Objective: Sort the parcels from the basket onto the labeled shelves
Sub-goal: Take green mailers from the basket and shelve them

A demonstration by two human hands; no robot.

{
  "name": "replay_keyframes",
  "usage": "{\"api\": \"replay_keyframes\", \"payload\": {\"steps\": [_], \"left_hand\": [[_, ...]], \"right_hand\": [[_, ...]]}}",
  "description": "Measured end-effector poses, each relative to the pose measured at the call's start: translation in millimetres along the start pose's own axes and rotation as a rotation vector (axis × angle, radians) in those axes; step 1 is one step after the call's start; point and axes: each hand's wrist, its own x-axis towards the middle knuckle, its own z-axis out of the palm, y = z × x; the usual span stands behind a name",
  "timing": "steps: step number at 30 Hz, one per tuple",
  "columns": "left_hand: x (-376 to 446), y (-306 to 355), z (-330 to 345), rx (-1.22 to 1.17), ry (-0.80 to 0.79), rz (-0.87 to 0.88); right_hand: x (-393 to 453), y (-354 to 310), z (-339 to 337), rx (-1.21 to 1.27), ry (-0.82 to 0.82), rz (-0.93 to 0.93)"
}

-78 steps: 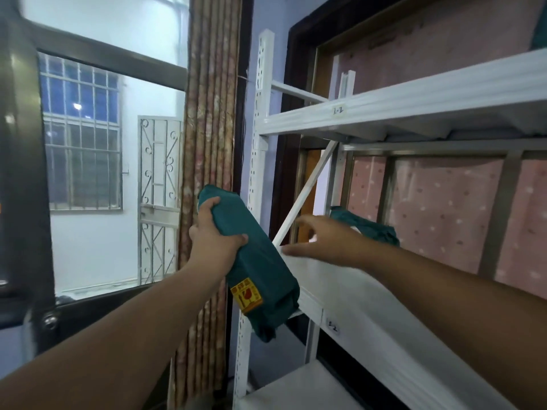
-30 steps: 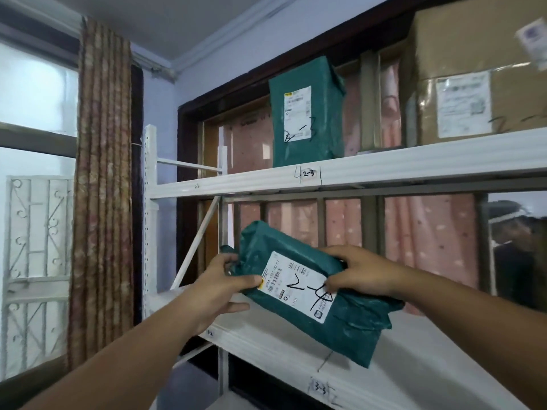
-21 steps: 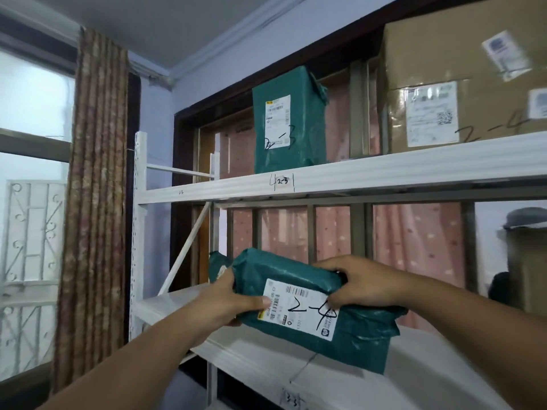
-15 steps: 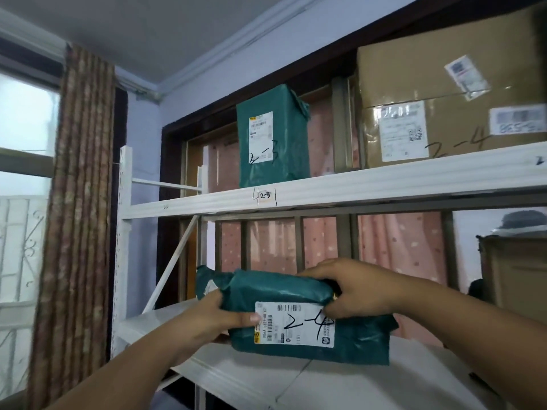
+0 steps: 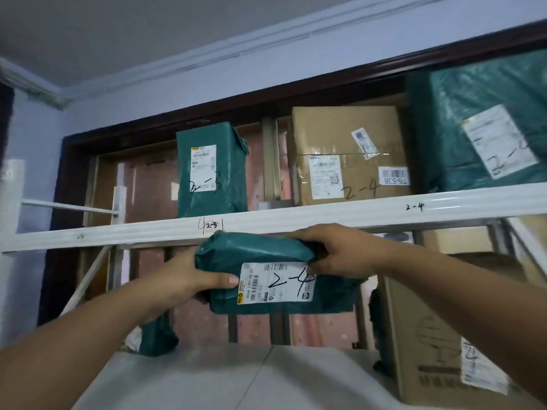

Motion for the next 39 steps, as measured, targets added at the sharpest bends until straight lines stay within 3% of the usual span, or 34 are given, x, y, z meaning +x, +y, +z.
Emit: {"api": "replay_keyframes", "payload": {"steps": [8,13,18,20,24,27,34,39], "left_hand": [[11.2,48.5,-3.5,-0.150,-0.091,0.215],[23.8,77.8,-7.5,-0.251,-0.116,0.305],[41.2,102.4,12.6,-0.389,0.011,0.350],[50.1,111.6,23.4,-0.429,0.041,0.377],[76.3,130.3,50.1,-0.454,0.143,0.384],[103.5,142.8,64.9,-0.449,0.242,0.367],[159.6,145.3,95.6,-0.328,0.530,0.241],[169.5,134.0,117.1,-0.157,0.611,0.157]], "right_hand": [[-33.0,-25.3,-57.0,-0.199,0.187,0.166],[-50.4,-25.3,-88.4,-0.441,0.477,0.271],[-53.9,-9.6,-123.2,-0.597,0.685,0.398],[-51.4,-2.4,-132.8,-0.561,0.753,0.448],[-42.1,14.9,-139.9,-0.242,0.865,0.568],[-36.2,34.8,-142.9,-0.142,0.921,0.557],[-18.6,91.0,-142.0,-0.144,0.836,0.525],[-10.8,124.9,-130.2,-0.266,0.598,0.507]]}}
